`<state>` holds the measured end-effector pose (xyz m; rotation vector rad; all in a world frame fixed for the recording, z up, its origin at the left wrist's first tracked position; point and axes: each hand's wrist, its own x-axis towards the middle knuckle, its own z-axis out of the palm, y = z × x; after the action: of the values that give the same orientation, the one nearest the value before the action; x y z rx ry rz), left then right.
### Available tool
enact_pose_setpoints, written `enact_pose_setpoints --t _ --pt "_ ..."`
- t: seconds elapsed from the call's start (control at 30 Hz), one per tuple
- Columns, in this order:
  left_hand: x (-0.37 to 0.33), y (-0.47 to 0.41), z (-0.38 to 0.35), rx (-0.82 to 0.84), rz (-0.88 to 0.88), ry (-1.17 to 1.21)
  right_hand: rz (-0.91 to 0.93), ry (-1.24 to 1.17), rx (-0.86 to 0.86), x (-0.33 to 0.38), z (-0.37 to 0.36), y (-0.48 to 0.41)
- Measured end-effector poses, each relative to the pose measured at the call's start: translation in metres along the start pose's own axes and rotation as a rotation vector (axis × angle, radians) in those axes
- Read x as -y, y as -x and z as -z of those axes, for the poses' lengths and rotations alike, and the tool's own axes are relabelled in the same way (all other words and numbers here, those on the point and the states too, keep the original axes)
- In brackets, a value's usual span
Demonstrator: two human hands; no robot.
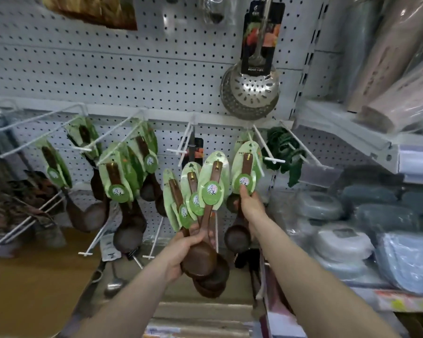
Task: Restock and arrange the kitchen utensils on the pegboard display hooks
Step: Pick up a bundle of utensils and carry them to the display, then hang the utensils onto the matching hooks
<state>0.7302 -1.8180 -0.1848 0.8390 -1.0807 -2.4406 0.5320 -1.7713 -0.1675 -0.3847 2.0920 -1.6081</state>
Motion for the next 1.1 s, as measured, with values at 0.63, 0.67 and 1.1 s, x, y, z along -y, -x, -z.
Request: enact_pose_setpoints --t 0.63,0.67,1.1 --pt "0.003 -0.005 -0.015 0.025 0.058 -0.048 -0.002 -0.301 0.029 -0.001 0.001 0.037" --pt "0.003 -0.004 -0.015 0.022 0.055 -0.057 0.010 -0.318 0.054 -0.002 -0.001 0.043" --pt "-0.001 0.032 0.006 0.043 0.101 -0.168 0.120 -0.455 0.014 -0.005 -0.003 0.116"
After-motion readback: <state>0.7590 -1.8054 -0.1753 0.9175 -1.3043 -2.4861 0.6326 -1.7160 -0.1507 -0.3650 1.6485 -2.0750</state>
